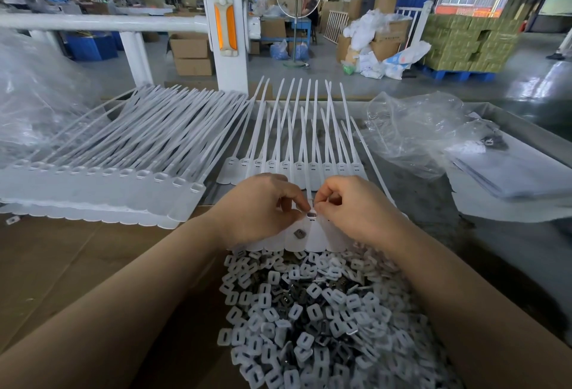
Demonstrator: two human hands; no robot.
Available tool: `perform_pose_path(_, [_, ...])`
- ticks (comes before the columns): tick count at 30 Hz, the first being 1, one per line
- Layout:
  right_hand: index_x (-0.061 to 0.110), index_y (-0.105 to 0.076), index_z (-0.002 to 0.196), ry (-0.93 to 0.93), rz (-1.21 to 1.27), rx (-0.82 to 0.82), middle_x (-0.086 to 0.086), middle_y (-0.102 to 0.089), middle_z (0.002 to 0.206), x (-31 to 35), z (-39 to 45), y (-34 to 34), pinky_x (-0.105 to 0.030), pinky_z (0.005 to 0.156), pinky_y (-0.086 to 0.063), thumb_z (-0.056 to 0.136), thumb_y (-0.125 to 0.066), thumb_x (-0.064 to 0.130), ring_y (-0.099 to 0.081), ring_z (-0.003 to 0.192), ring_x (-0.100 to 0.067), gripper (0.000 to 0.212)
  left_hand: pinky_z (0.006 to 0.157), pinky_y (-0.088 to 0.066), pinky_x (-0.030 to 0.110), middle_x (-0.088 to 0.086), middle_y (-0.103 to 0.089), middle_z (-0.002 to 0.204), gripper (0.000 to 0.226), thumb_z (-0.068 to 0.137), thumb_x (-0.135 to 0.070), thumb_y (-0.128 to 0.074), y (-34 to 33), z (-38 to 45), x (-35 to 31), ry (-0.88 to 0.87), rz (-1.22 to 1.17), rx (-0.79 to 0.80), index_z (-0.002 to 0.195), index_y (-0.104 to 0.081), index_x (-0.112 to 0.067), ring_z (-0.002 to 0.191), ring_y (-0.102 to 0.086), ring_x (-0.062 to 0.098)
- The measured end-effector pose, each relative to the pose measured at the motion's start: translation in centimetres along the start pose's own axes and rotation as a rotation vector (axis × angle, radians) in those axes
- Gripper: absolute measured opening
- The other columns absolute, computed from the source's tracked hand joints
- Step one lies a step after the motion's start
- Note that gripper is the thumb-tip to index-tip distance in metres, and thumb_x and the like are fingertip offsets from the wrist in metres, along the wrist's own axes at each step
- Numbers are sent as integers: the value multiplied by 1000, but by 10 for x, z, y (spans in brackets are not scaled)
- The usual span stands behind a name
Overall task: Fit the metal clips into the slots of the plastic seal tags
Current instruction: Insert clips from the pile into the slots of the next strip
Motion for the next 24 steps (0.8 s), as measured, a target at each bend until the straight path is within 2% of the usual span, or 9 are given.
perform_pose_path(3, [29,-67,88,12,-10,10,12,-64,79,1,-1,0,-21,55,-43,93,-63,25,-63,66,-9,7,74,-47,18,-11,-62,88,16,90,-27,-68,1,-1,-2,-49,66,2,103,-76,-30,80,-57,2])
perform_pose_path(5, [30,-67,85,17,11,2,12,-65,79,0,-1,3,-21,57,-47,92,-65,26,-65,69,-9,8,74,-47,19,-8,-63,88,16,90,-27,-67,1,-1,-3,-87,103,-3,104,-76,-29,80,-56,2])
perform_pose_path(7, [33,-68,82,52,59,23,14,-67,77,2,-1,8,-19,62,-49,89,-68,27,-65,71,-2,9,73,-48,21,-9,-63,87,15,90,-26,-68,1,-1,-3,-99,92,-15,102,-75,-29,79,-56,2])
perform_pose_path(10, [36,-71,77,177,117,253,23,-69,78,15,-8,8,-12,61,-46,84,-76,28,-62,71,9,11,73,-51,27,-11,-61,84,18,87,-18,-70,0,-1,1,-65,33,-6,97,-76,-31,76,-56,2])
perform_pose_path(12, [35,-74,80,242,107,417,23,-69,78,22,-14,5,-10,61,-47,82,-78,26,-62,68,7,10,74,-51,26,-12,-60,85,21,86,-15,-70,-1,0,4,-34,-2,8,96,-75,-33,77,-56,2])
perform_pose_path(14, [33,-75,83,264,106,504,20,-71,78,25,-18,4,-11,63,-50,82,-78,23,-65,69,4,11,73,-49,21,-11,-60,87,21,86,-16,-70,-2,0,6,-22,-15,10,97,-75,-33,78,-57,2])
perform_pose_path(19, [37,-76,91,259,107,588,14,-68,72,22,-20,4,-16,60,-46,84,-76,22,-56,60,4,16,72,-44,12,-13,-61,89,17,88,-21,-70,-3,0,7,-12,-11,13,100,-76,-31,79,-57,1])
perform_pose_path(24, [35,-75,86,276,83,600,24,-65,69,24,-22,3,-9,60,-43,84,-77,23,-56,63,7,13,74,-48,17,-12,-61,88,15,88,-21,-70,-4,0,7,-7,-23,11,99,-76,-29,78,-58,3])
Point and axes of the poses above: each hand's wrist, its own z-axis towards the middle knuckle, its own y-axis out of the back of the hand, x = y × z, the point moved 4 cm from there along z, towards the middle knuckle
